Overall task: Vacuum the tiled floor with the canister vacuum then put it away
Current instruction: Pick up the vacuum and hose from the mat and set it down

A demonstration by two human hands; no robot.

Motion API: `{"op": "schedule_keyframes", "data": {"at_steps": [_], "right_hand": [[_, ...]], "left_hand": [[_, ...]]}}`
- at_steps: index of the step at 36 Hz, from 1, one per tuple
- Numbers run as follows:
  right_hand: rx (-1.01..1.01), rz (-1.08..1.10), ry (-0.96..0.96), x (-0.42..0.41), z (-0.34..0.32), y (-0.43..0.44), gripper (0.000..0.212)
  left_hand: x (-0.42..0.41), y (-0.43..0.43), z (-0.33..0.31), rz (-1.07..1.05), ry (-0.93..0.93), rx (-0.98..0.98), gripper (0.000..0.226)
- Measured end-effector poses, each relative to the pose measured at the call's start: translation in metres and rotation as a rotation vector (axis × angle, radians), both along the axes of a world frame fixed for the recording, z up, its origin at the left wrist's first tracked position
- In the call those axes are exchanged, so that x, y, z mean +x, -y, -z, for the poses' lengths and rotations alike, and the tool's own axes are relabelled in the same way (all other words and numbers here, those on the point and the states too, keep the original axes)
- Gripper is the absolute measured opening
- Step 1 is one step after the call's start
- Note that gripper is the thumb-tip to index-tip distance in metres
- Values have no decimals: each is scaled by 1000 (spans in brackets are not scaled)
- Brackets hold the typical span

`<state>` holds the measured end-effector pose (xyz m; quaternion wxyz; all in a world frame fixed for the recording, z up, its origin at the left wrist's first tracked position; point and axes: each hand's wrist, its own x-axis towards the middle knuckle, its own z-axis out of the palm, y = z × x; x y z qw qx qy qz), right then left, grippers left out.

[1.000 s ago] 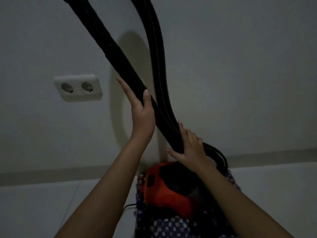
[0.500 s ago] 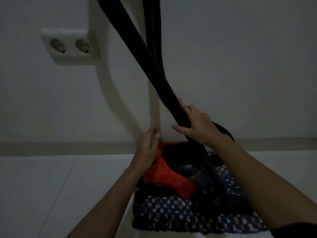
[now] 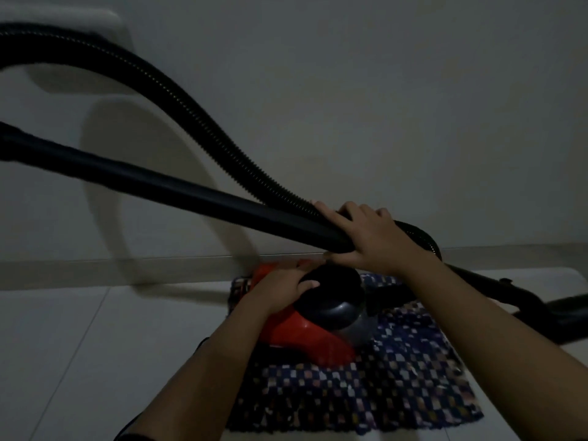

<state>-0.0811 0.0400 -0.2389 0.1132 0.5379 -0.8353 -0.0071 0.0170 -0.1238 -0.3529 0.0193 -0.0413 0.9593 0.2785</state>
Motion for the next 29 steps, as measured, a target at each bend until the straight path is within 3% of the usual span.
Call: {"op": "schedule_keyframes", "data": {"at_steps": [6, 15, 20, 29], "right_hand": [[-3, 18, 31, 8, -2, 4, 85], [33, 33, 194, 48, -66, 26, 80], [-22, 77, 251, 87, -124, 61, 76], [4, 125, 281, 212, -177, 186, 78]], "left_hand": [[16, -5, -8, 43, -50, 125, 50], [84, 12, -59, -87, 142, 133, 49], [143, 55, -112, -182, 296, 166, 50], [258, 175, -187, -145, 294, 168, 50]]}}
